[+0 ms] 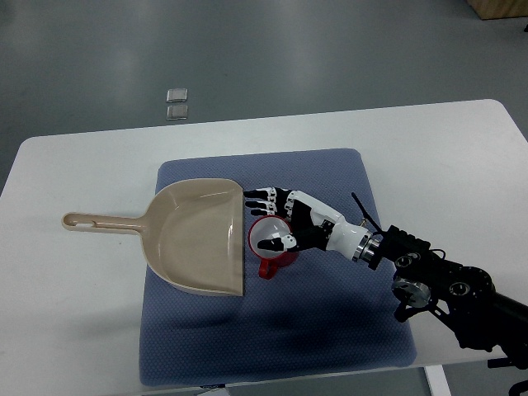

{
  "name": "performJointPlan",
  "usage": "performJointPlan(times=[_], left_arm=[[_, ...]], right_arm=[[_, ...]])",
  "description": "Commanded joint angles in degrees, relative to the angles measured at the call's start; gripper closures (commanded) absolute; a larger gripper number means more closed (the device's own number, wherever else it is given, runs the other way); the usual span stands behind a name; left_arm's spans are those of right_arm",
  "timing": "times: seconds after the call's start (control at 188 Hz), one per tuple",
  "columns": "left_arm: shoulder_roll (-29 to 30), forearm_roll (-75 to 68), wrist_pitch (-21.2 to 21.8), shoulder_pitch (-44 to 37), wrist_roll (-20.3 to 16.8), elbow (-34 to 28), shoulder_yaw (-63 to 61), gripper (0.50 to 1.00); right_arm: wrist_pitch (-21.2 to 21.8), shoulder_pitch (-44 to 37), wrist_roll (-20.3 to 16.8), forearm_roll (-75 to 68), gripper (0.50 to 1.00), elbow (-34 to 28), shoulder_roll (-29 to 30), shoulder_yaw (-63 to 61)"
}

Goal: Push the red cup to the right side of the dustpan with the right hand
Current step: 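Keep pushing the red mug against the dustpan's edge with the right hand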

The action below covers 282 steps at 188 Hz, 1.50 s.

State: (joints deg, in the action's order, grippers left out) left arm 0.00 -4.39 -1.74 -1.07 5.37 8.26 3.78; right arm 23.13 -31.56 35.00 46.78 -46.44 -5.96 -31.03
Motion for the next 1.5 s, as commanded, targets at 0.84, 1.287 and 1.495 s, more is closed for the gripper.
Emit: performJointPlan(times=[0.84,1.287,1.495], left_arm=[[0.0,0.0,0.0,0.0,0.0,0.0,0.0,0.500],[0.0,0.0,0.0,0.0,0.0,0.0,0.0,0.500],[0.0,0.0,0.0,0.0,0.0,0.0,0.0,0.500]], right_arm=[[-1.2,-0.9,0.0,2.3,0.566,0.1,1.7,0.0],[-1.2,-2.2,0.0,2.4,0.566,0.6,1.7,-0.1],[-1.6,-2.4,-0.5,2.5,0.566,0.6,1.8,-0.1]])
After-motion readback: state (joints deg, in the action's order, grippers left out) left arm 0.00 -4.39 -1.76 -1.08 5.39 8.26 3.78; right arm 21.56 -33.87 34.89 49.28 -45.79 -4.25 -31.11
